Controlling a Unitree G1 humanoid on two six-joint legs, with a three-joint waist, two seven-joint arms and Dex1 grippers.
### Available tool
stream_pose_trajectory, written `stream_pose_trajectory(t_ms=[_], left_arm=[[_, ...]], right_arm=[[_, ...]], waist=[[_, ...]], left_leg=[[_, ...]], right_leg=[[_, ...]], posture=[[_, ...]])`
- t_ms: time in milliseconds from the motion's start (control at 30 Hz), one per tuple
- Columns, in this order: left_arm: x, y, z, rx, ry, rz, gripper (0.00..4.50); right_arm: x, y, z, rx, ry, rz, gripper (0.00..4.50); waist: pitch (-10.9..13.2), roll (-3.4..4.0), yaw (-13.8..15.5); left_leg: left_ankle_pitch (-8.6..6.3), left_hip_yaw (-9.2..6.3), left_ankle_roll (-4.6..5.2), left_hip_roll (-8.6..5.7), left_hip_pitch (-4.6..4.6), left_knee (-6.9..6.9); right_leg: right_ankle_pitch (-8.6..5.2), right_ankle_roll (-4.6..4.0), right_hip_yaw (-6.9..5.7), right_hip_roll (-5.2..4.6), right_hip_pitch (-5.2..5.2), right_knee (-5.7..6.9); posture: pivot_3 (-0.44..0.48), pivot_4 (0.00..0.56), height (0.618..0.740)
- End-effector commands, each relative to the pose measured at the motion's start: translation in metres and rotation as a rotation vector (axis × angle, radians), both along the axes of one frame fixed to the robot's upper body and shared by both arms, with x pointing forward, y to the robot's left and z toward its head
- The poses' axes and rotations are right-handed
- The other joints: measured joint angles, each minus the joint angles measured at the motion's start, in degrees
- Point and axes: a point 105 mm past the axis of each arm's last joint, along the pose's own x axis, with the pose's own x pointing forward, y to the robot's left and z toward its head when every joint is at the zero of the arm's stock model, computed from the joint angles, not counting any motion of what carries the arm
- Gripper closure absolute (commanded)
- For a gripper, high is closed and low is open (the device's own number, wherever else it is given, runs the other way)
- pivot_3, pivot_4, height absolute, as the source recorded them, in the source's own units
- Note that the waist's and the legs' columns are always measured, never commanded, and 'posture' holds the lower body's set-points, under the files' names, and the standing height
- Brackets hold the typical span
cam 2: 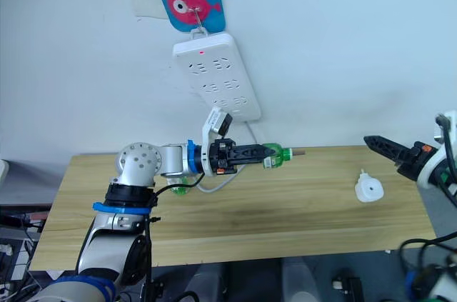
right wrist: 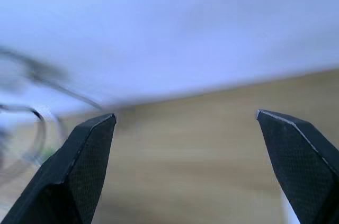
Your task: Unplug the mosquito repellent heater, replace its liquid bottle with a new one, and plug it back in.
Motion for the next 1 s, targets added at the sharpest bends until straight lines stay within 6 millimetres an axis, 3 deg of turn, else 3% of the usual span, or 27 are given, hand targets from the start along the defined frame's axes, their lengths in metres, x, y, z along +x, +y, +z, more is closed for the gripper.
stream_pose_trajectory(t_ms=[33, 200, 300, 467, 1000], left_arm=[[-0.012, -0.008, 0.001, -0.019, -0.203, -0.025, 2.27], [-0.01, -0.017, -0.008, -0.012, -0.424, 0.063, 2.27], [0.0, -0.021, -0.01, -0.016, -0.398, 0.136, 2.27], [-0.003, -0.027, -0.009, -0.036, -0.421, 0.148, 2.27], [-0.018, -0.035, -0.005, -0.072, -0.435, 0.122, 2.27]], right_arm=[[-0.028, 0.032, 0.001, 0.132, -0.131, -0.092, 0.06], [-0.052, 0.079, 0.007, 0.459, -0.036, -0.158, 0.06], [-0.056, 0.099, 0.013, 0.525, 0.018, -0.133, 0.06], [-0.056, 0.12, 0.013, 0.537, 0.072, -0.086, 0.06], [-0.034, 0.137, 0.015, 0.528, 0.054, -0.092, 0.06]], waist=[[0.09, 0.23, -0.05], [0.11, 0.57, -0.94], [0.08, 0.51, -1.97], [0.08, 0.51, -2.11], [0.09, 0.5, -1.94]], left_leg=[[0.0, -0.02, 0.0, 0.05, 0.0, -0.02], [-0.01, 0.05, 0.02, -0.14, -0.02, 0.02], [-0.12, 0.12, 0.25, -0.31, 0.11, 0.07], [-0.12, 0.22, 0.26, -0.01, 0.19, -0.01], [-0.1, 0.13, 0.22, 0.04, 0.16, 0.03]], right_leg=[[0.0, 0.0, 0.0, -0.03, 0.0, 0.0], [0.02, 0.04, 0.26, -0.56, -0.17, -0.07], [0.09, 0.19, 0.37, -0.38, -0.1, -0.02], [0.03, 0.19, 0.42, 0.18, -0.09, 0.0], [0.01, 0.16, 0.28, 0.2, -0.04, 0.01]], posture=[[-0.077, 0.296, 0.74], [-0.089, 0.289, 0.74], [-0.096, 0.287, 0.74], [-0.102, 0.288, 0.74], [-0.108, 0.296, 0.74]])
